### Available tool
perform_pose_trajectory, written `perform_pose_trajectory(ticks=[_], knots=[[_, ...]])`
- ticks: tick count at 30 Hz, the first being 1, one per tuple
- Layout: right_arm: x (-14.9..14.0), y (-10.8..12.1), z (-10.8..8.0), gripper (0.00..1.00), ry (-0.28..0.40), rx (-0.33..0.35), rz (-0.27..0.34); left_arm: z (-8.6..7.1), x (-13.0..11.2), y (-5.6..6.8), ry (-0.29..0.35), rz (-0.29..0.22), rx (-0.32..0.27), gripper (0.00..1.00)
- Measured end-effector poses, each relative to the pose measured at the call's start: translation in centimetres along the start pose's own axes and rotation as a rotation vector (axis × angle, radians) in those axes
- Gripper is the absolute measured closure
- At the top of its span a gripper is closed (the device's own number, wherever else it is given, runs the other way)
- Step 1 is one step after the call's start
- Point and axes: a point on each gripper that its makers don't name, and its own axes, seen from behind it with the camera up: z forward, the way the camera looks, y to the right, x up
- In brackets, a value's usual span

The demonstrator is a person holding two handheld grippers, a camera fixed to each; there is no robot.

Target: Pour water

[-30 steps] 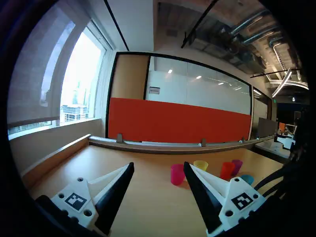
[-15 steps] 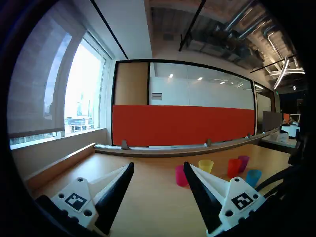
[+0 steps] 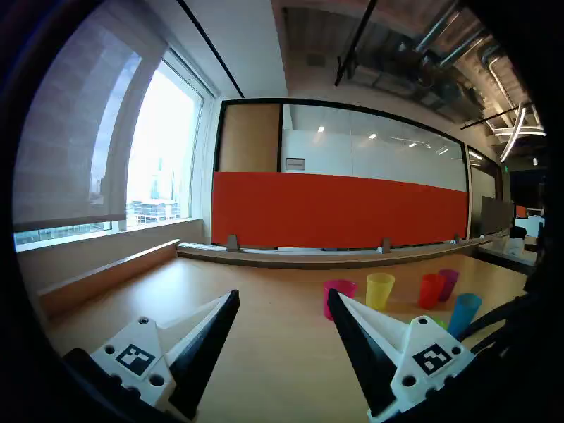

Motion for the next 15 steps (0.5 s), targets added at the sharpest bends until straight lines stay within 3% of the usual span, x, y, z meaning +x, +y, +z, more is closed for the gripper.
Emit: perform_pose_trajectory(ticks=[8,15], knots=[[-0.3,-0.6,0.5,0.0,-0.01,-0.002,-0.001,0.5,-1.6,0.7,0.001,0.058,0.011,0.08],[-0.4,-0.7,0.9,0.0,-0.017,-0.002,-0.002,0.6,-2.0,1.1,0.02,0.042,0.012,0.07]])
